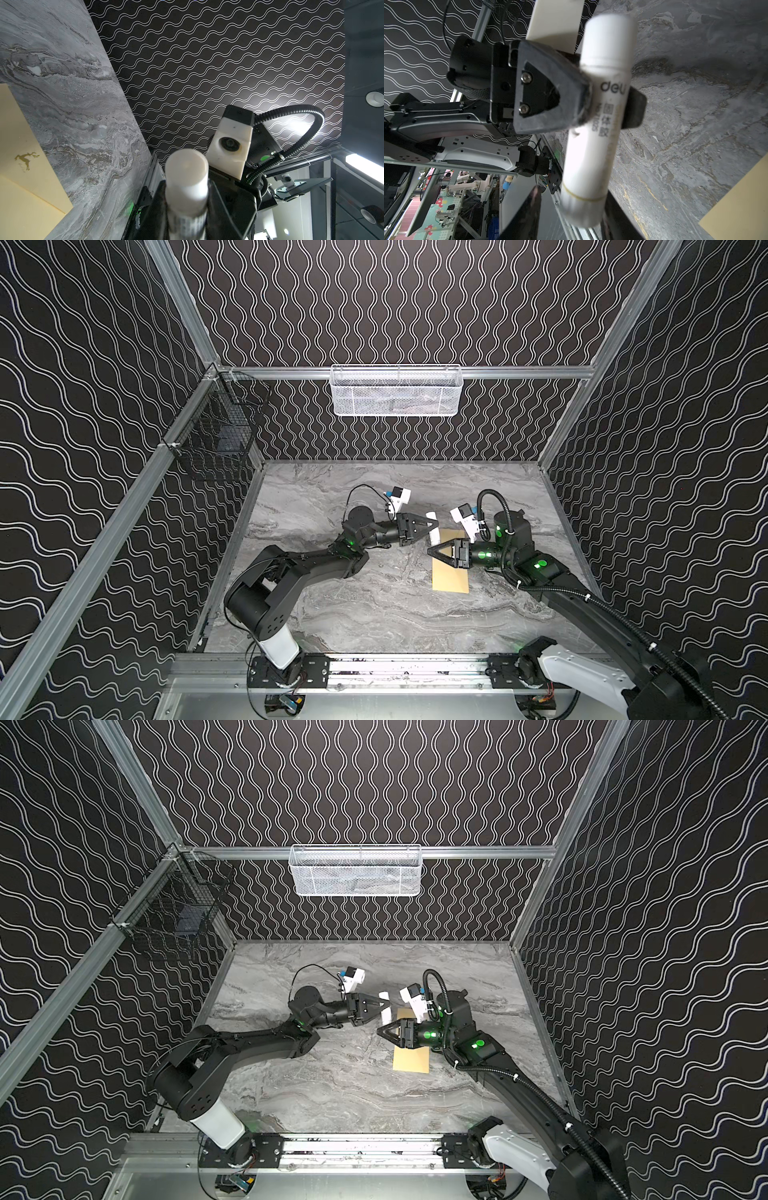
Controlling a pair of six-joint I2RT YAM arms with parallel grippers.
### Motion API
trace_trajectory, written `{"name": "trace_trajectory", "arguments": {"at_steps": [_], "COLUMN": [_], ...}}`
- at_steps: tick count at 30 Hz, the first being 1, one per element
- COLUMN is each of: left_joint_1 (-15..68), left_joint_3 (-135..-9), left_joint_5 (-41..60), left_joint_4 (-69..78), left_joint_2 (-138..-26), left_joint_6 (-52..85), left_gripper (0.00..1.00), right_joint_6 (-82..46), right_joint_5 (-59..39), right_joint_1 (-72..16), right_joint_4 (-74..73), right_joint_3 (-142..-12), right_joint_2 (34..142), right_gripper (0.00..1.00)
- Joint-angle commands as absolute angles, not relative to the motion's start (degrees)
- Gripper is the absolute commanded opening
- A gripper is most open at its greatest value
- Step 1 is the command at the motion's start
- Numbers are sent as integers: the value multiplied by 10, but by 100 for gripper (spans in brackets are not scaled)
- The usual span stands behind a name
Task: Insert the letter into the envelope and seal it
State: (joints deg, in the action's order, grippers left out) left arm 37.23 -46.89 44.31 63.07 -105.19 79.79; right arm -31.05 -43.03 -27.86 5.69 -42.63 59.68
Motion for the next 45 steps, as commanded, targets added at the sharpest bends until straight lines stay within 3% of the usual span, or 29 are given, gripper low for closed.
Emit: {"name": "trace_trajectory", "arguments": {"at_steps": [1,12,17,18,22,26,45], "left_joint_1": [373,373,375,377,379,378,380], "left_joint_3": [-469,-471,-475,-478,-476,-474,-463], "left_joint_5": [446,447,446,446,440,435,430], "left_joint_4": [663,673,635,633,636,661,687], "left_joint_2": [-1056,-1072,-1073,-1074,-1076,-1086,-1087], "left_joint_6": [803,810,794,791,792,807,820], "left_gripper": [0,0,0,0,0,0,0], "right_joint_6": [-315,-309,-285,-283,-298,-325,-354], "right_joint_5": [-443,-432,-399,-389,-399,-402,-418], "right_joint_1": [-277,-276,-276,-276,-276,-275,-274], "right_joint_4": [37,45,87,96,77,34,0], "right_joint_3": [-430,-435,-453,-455,-441,-416,-410], "right_joint_2": [597,601,610,610,599,586,614], "right_gripper": [41,16,12,14,52,57,23]}}
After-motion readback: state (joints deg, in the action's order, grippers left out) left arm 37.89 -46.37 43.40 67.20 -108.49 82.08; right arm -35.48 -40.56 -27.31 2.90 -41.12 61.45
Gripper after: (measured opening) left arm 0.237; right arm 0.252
